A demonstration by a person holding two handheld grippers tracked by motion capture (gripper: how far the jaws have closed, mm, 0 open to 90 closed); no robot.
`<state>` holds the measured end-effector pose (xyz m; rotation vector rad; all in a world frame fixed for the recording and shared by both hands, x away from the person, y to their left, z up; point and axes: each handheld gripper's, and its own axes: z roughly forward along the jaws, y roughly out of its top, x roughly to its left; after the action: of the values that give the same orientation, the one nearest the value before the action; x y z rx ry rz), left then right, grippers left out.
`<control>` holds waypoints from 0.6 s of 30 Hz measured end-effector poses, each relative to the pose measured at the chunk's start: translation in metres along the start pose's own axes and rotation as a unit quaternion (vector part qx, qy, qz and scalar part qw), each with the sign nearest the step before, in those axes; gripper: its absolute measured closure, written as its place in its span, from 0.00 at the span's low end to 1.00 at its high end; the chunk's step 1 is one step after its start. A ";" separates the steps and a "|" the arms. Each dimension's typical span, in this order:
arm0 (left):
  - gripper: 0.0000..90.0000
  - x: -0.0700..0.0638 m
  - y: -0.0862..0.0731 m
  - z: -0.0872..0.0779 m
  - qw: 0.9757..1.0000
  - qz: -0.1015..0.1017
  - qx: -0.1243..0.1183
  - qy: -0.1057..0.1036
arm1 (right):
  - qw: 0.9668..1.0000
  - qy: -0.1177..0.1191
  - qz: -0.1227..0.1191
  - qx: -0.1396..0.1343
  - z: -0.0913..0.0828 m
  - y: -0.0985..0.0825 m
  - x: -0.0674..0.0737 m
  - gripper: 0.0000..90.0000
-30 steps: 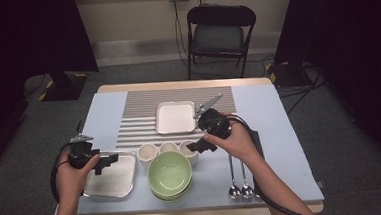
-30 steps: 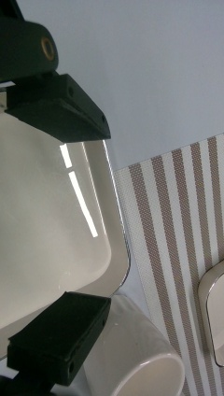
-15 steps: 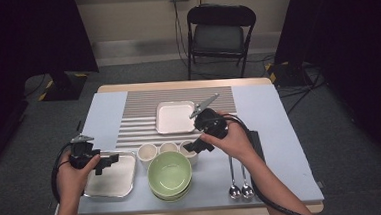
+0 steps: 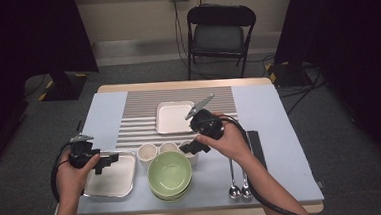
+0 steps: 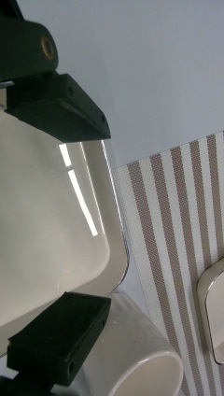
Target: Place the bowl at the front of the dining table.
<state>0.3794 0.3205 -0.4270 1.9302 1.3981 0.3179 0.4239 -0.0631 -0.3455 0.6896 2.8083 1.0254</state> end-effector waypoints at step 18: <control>0.18 0.000 0.001 -0.002 1.000 0.002 -0.002 0.001 | 1.000 0.008 -0.008 0.004 0.010 0.005 0.009 0.14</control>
<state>0.3790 0.3211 -0.4252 1.9304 1.3940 0.3250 0.4202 -0.0501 -0.3488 0.6609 2.8292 1.0218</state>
